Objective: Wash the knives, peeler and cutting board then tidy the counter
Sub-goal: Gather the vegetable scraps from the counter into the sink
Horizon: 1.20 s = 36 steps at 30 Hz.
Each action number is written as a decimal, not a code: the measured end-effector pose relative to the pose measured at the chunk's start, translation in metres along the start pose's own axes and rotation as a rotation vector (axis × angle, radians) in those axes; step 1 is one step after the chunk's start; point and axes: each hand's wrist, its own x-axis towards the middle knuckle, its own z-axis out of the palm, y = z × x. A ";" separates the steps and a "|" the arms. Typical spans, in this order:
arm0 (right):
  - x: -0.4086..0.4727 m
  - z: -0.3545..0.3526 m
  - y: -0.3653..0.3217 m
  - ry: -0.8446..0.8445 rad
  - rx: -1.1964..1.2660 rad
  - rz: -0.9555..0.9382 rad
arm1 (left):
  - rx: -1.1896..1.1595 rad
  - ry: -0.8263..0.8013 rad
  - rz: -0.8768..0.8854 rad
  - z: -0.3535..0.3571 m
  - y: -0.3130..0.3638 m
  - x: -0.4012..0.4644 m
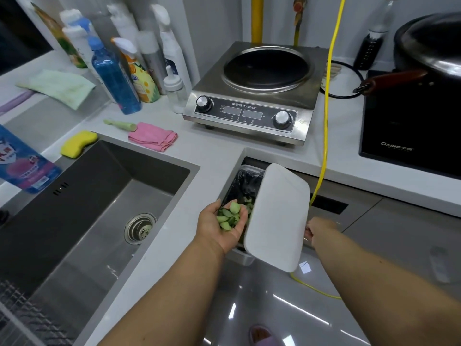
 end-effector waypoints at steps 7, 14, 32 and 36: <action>-0.029 0.006 0.003 -0.155 0.158 0.010 | 0.037 0.105 0.094 0.003 -0.005 0.007; -0.031 0.006 -0.001 -0.098 0.110 -0.019 | 0.032 0.110 0.002 0.002 -0.005 0.008; -0.050 0.026 -0.010 -0.024 -0.576 -0.433 | 0.063 -0.066 -0.049 0.008 -0.013 0.012; -0.052 0.030 -0.009 -0.053 -0.541 -0.446 | 0.139 -0.091 -0.042 -0.002 -0.008 0.018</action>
